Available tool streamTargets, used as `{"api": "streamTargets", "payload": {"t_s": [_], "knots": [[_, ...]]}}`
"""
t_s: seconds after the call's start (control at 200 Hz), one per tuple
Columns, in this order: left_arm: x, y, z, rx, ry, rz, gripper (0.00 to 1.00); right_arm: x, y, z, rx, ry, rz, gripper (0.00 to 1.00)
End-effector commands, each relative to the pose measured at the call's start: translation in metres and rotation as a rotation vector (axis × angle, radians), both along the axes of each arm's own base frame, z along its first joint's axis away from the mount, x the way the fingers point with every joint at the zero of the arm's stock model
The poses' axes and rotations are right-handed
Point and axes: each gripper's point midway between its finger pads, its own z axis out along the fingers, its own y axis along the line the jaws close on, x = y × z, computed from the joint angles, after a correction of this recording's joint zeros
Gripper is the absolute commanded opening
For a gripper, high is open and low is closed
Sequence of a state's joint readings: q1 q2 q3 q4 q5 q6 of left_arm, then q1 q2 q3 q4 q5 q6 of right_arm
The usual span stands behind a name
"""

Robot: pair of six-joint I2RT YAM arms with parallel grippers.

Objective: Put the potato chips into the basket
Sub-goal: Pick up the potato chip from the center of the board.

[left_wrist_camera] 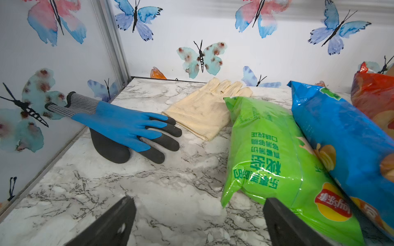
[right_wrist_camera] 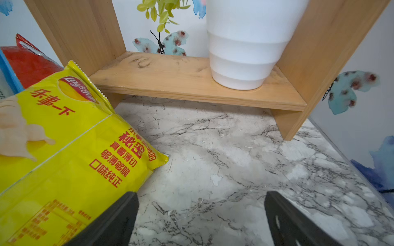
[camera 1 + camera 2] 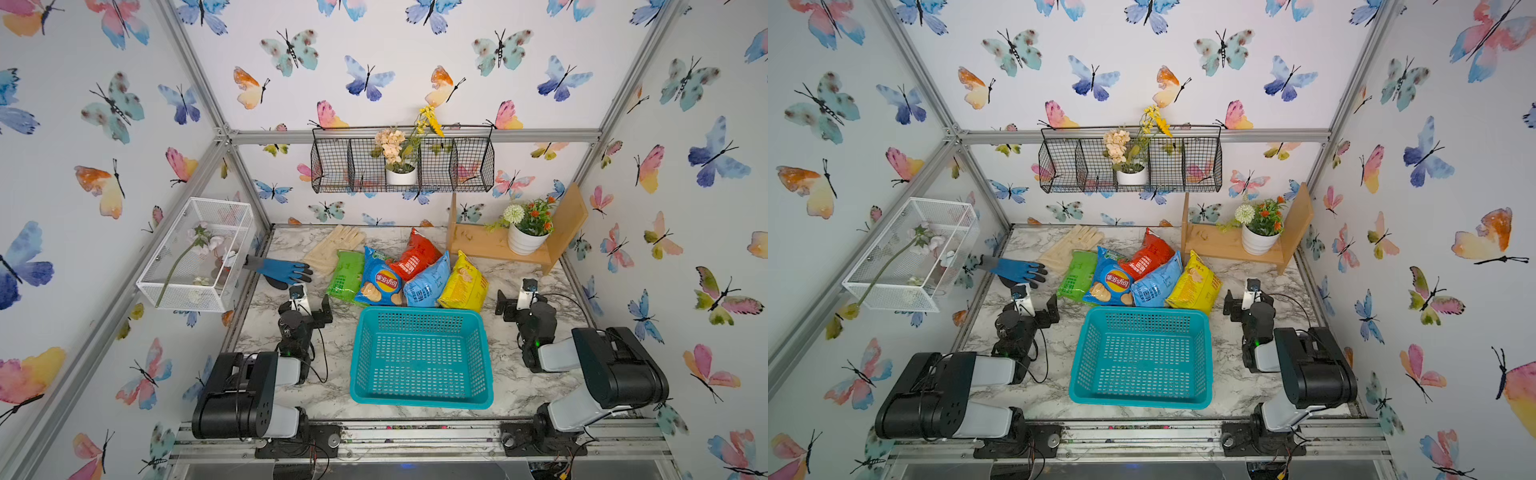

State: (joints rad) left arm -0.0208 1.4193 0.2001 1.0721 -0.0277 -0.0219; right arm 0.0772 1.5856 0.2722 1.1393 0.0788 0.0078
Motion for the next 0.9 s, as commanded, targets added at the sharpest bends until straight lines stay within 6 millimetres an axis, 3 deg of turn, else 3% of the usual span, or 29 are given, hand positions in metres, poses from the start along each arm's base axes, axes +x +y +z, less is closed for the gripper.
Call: {"api": "streamTargets", "payload": {"t_s": [0.0,0.896], "knots": [[0.0035,-0.0023,0.0089,0.004,-0.022,-0.02,0.99,0.0,-0.0046,0.0078,0.006,-0.028,-0.02,0.98],[0.0038,-0.0022,0.0081,0.005,-0.019,-0.018,0.99,0.0025,-0.0036,0.0062,0.012,-0.022,-0.017,0.98]]}}
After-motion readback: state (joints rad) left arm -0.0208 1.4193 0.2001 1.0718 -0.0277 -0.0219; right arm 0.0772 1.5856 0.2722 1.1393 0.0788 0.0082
